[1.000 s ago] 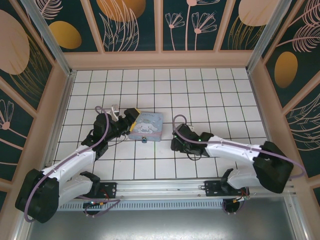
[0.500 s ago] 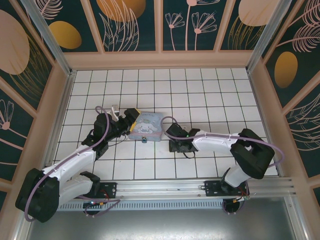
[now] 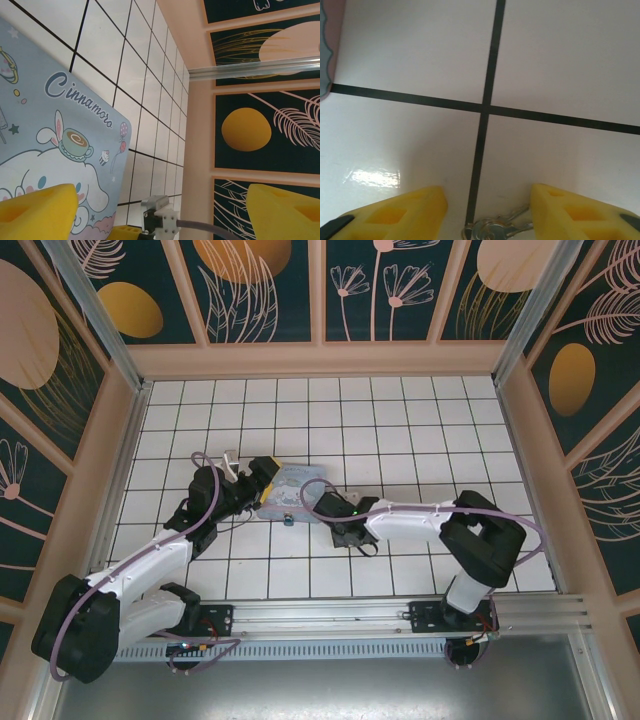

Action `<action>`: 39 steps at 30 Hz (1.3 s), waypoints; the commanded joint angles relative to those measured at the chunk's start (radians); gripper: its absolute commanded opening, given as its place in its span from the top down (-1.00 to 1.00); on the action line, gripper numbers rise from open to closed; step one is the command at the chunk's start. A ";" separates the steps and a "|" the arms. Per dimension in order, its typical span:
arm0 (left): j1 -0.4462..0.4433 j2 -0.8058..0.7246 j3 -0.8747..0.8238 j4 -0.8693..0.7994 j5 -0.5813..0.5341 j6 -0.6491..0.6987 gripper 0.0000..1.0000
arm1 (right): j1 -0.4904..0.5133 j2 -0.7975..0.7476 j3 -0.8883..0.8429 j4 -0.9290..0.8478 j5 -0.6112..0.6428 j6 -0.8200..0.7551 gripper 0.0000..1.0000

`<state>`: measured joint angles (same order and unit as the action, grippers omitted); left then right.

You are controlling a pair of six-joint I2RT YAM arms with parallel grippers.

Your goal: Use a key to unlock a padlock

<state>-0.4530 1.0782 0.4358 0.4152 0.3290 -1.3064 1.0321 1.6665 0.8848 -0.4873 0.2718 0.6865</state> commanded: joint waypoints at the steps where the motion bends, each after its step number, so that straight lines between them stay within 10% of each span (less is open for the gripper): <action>1: -0.007 0.002 0.011 0.035 -0.005 0.002 -0.75 | 0.045 0.059 0.005 -0.029 -0.045 0.008 -0.02; 16: -0.007 0.003 0.006 0.044 -0.005 -0.004 -0.75 | 0.056 -0.029 -0.093 -0.007 -0.050 0.074 -0.09; 30: -0.007 0.000 0.007 0.039 -0.007 -0.007 -0.75 | 0.059 -0.048 -0.104 0.007 -0.065 0.083 0.95; 34: -0.008 0.005 0.011 0.042 -0.007 -0.006 -0.75 | 0.059 -0.077 -0.102 0.003 -0.059 0.090 0.14; 39: -0.007 0.009 0.012 0.044 -0.005 -0.005 -0.75 | 0.059 -0.117 -0.099 0.003 -0.058 0.071 -0.02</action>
<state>-0.4530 1.0786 0.4358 0.4160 0.3290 -1.3067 1.0840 1.5822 0.8024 -0.4274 0.2325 0.7643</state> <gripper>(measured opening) 0.874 0.512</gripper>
